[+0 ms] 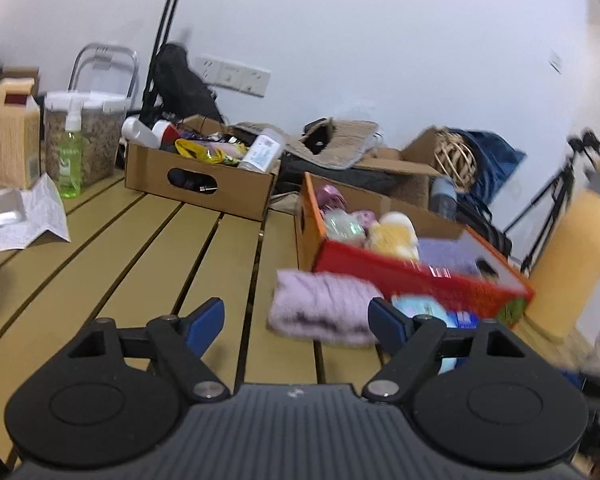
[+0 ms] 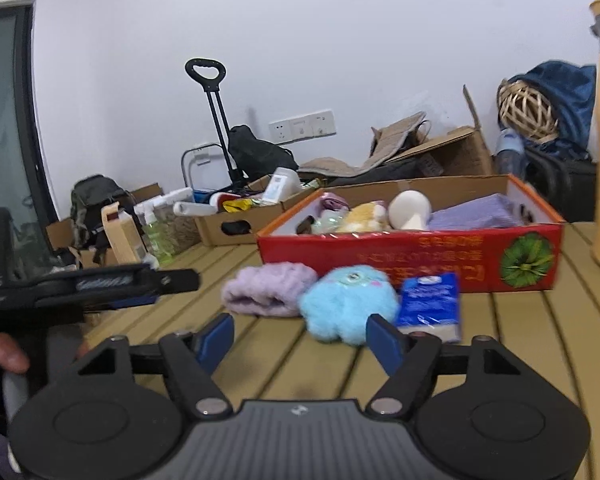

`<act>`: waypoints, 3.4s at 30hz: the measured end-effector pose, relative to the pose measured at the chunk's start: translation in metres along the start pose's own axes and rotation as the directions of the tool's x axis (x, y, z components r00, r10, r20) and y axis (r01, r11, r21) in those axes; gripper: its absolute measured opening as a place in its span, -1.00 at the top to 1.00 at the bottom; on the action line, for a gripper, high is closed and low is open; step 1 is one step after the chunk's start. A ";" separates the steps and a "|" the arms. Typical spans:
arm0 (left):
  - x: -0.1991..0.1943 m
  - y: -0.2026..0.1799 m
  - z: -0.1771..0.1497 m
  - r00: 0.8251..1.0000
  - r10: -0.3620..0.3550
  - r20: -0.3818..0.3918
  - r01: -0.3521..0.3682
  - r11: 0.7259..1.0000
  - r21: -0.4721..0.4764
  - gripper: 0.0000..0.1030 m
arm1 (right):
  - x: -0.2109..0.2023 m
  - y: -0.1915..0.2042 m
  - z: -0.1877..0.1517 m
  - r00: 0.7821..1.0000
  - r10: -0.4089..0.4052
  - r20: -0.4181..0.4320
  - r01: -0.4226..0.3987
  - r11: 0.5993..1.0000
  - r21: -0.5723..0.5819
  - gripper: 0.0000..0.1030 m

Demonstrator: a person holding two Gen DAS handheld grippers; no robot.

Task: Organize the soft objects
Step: 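Move both tools back to the lavender fuzzy headband, then close both grippers on the lavender fuzzy headband, then carry the headband into the box and open both grippers, then move both tools back over the blue fuzzy monster plush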

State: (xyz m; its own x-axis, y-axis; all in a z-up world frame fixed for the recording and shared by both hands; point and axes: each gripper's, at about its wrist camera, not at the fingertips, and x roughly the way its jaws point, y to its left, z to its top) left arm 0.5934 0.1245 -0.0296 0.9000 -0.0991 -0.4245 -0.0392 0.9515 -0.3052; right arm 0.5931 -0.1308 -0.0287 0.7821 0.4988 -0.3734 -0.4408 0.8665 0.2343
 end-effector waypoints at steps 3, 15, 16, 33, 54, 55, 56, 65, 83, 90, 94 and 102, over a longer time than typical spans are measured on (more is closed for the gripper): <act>0.028 0.004 0.023 1.000 -0.015 -0.022 0.015 1.000 -0.022 -0.56 | 0.018 0.001 0.011 1.000 0.011 -0.008 -0.011 0.999 0.040 -0.24; 0.092 0.039 0.013 0.969 -0.136 -0.205 0.103 0.981 -0.165 0.19 | 0.134 -0.015 0.049 0.982 0.059 -0.181 -0.024 0.982 0.189 0.27; 0.093 0.039 0.011 0.967 -0.141 -0.213 0.107 0.981 -0.164 0.25 | 0.142 -0.016 0.048 0.978 0.065 -0.199 -0.024 0.979 0.203 0.28; 0.019 0.020 0.009 0.988 -0.133 -0.072 0.128 0.989 -0.074 0.65 | 0.109 0.024 0.035 0.991 0.075 -0.111 -0.072 0.997 0.029 0.61; -0.066 -0.089 -0.063 0.941 -0.323 -0.098 0.321 0.946 -0.035 0.65 | -0.085 -0.035 -0.024 0.992 0.102 0.076 -0.113 0.979 0.168 0.62; -0.058 -0.092 -0.056 0.936 -0.336 -0.108 0.334 0.942 -0.042 0.65 | -0.082 -0.042 -0.016 0.993 0.095 0.072 -0.106 0.979 0.172 0.62; -0.046 -0.095 -0.047 0.930 -0.346 -0.122 0.342 0.938 -0.056 0.65 | -0.077 -0.050 -0.005 0.993 0.092 0.068 -0.102 0.979 0.175 0.62; 0.096 -0.131 0.056 0.932 -0.317 -0.174 0.313 0.949 -0.050 0.65 | 0.030 -0.119 0.113 0.998 0.060 -0.005 -0.058 0.982 0.181 0.62; 0.133 -0.127 0.061 0.953 -0.216 -0.214 0.248 0.959 0.134 -0.05 | 0.141 -0.135 0.108 0.962 -0.114 -0.248 0.135 0.989 0.068 0.19; 0.024 -0.109 0.078 0.971 -0.216 -0.106 0.233 0.953 0.196 -0.15 | 0.045 -0.104 0.140 0.987 -0.094 -0.126 0.102 0.993 0.052 0.00; -0.032 -0.096 0.075 0.977 -0.202 -0.070 0.213 0.953 0.218 -0.24 | -0.010 -0.080 0.143 0.991 -0.104 -0.084 0.105 0.994 0.008 -0.05; -0.135 -0.081 0.019 0.981 -0.190 0.024 0.173 0.933 0.316 -0.52 | -0.105 -0.033 0.098 0.997 -0.081 0.006 0.081 0.997 -0.007 -0.27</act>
State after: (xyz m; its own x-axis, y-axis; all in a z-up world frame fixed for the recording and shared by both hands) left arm 0.4830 0.0663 0.0690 0.9012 -0.2713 -0.3380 0.2563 0.9625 -0.0893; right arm 0.5683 -0.2137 0.0904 0.8179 0.4268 -0.3859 -0.3791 0.9042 0.1965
